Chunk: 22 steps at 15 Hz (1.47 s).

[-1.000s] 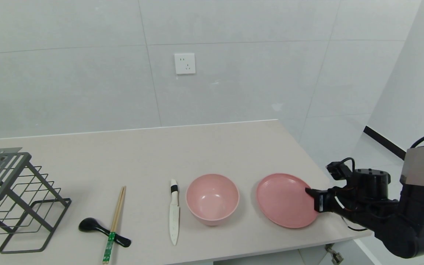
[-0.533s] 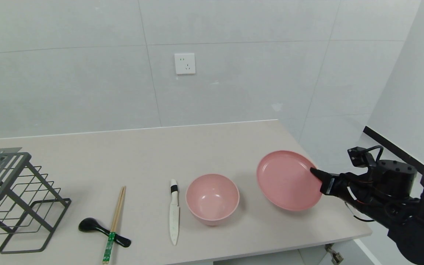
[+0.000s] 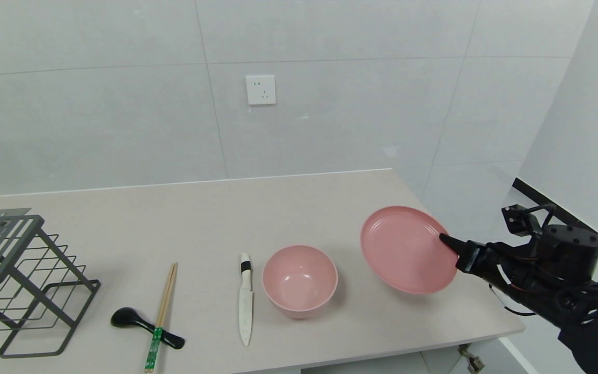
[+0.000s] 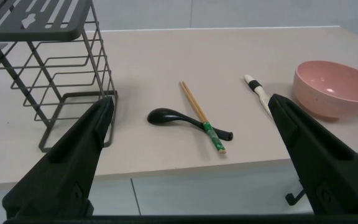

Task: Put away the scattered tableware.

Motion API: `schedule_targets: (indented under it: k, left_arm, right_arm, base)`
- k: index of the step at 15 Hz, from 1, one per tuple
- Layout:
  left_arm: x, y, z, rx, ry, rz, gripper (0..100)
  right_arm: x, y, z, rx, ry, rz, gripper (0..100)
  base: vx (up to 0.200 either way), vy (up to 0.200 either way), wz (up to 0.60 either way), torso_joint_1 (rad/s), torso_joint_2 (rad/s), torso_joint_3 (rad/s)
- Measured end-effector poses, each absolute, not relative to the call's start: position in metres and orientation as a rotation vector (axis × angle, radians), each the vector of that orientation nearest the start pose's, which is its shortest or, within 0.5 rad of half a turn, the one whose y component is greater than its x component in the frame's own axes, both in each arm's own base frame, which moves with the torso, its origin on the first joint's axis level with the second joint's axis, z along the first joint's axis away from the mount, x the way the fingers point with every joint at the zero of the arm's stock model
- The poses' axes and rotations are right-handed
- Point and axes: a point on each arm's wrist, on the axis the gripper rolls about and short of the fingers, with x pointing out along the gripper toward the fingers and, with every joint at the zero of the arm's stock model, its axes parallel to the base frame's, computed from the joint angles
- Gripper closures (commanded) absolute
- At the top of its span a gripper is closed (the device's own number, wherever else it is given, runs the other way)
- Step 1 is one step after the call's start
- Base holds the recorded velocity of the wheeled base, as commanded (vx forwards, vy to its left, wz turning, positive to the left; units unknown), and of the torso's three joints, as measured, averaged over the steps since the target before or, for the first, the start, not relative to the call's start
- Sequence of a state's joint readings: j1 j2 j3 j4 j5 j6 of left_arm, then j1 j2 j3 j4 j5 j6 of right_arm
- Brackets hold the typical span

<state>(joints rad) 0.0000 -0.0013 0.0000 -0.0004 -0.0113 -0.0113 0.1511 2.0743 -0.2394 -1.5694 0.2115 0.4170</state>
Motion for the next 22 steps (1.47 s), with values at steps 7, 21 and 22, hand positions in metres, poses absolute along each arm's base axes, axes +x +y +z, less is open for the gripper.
schedule_targets:
  k: [7, 21, 22]
  left_arm:
    - [-0.023, -0.001, 0.075, 0.0, 0.0, -0.034, 0]
    - [-0.039, -0.004, 0.145, -0.194, -0.195, -0.245, 0]
    - [-0.034, -0.004, 0.147, -0.217, -0.159, -0.268, 0]
  right_arm:
    - [0.228, 0.053, 0.09, 0.404, 0.234, 0.398, 100]
    - [0.176, 0.049, 0.13, 0.33, 0.061, 0.505, 100]
    - [0.172, 0.048, 0.129, 0.324, 0.065, 0.516, 100]
  base:
    - [0.0, 0.0, 0.0, 0.0, 0.0, 0.0]
    - [0.0, 0.0, 0.0, 0.0, 0.0, 0.0]
    - [0.0, 0.0, 0.0, 0.0, 0.0, 0.0]
